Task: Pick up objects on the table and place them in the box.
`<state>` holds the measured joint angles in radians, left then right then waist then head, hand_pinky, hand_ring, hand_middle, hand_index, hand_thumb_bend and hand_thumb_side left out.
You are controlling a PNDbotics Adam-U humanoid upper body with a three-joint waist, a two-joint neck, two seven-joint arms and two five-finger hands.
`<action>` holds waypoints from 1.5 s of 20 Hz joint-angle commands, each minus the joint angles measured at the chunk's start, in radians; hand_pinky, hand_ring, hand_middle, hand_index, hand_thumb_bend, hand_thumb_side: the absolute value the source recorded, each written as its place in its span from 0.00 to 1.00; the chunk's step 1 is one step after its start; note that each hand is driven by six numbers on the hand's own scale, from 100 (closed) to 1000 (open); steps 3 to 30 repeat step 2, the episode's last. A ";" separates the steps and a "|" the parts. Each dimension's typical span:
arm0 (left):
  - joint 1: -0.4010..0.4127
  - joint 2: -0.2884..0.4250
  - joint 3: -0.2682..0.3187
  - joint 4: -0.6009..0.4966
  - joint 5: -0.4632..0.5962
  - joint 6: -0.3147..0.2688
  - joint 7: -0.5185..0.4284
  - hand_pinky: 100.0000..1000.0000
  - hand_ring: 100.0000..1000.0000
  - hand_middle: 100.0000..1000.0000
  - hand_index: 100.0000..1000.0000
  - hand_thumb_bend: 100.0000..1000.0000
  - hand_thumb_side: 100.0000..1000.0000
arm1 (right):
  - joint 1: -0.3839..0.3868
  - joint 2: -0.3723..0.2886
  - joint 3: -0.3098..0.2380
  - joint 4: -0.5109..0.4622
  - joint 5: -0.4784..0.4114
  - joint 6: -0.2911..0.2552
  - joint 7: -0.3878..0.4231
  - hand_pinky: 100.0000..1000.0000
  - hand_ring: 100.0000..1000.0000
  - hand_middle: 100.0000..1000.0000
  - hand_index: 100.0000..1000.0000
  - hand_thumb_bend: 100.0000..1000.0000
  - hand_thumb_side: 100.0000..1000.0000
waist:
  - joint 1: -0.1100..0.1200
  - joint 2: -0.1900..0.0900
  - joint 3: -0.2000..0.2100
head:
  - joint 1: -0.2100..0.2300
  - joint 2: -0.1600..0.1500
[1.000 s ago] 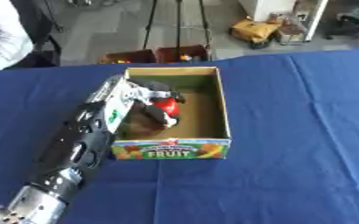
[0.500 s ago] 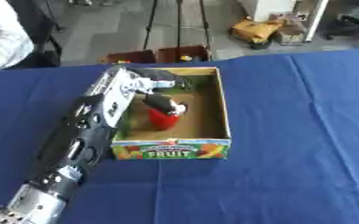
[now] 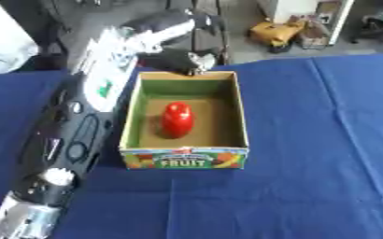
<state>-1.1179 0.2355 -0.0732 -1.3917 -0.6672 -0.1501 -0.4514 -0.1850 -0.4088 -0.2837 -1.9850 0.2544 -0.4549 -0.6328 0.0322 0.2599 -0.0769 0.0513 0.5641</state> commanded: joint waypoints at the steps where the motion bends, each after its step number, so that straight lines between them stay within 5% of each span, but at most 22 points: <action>1: 0.011 0.053 0.025 -0.123 0.124 0.078 0.156 0.65 0.75 0.68 0.96 0.00 0.73 | -0.005 -0.021 -0.012 -0.015 0.007 -0.003 -0.011 0.69 0.73 0.53 0.73 0.00 0.91 | -0.009 -0.018 0.005 | -0.012 0.005; 30: 0.025 0.058 0.029 -0.152 0.172 0.101 0.198 0.63 0.74 0.67 0.96 0.00 0.74 | -0.005 -0.022 -0.013 -0.015 0.008 -0.004 -0.014 0.69 0.73 0.53 0.73 0.00 0.91 | -0.010 -0.018 0.008 | -0.016 0.005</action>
